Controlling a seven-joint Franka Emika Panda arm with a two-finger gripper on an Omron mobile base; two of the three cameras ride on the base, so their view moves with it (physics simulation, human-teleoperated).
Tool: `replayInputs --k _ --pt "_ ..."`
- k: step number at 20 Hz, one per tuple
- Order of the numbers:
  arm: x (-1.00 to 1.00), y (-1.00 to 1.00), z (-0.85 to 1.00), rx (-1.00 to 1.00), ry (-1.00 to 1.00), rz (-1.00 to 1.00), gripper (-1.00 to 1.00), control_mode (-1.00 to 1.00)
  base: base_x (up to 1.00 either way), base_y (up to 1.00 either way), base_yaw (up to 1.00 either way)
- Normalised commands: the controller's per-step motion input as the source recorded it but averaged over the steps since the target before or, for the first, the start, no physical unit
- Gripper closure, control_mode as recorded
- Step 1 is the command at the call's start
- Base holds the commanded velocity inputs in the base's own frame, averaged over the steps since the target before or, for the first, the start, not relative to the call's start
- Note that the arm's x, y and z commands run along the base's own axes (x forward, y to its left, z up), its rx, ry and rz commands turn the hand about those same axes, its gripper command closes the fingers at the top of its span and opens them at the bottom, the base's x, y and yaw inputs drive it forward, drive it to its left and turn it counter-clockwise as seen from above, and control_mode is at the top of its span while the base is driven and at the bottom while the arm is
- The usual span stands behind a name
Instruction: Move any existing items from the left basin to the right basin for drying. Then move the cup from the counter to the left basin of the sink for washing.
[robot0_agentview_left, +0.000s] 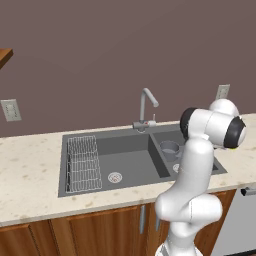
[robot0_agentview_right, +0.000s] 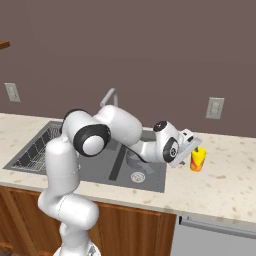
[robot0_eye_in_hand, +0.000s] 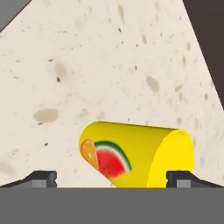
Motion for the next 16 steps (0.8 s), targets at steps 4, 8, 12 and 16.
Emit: replayInputs --k 4,8,12,16 --pt "0.07 -0.02 -0.04 0.00 -0.03 0.00 -1.00 -1.00 0.00 0.00 0.00" --pt "0.13 -0.08 0.00 0.01 -0.02 0.00 -1.00 -1.00 0.00 0.00 0.00" --pt "0.09 -0.10 -0.05 0.02 0.00 0.00 -1.00 -1.00 0.00 0.00 0.00" --pt "0.03 -0.12 -0.05 0.03 0.00 0.00 -1.00 -1.00 0.00 0.00 0.00"
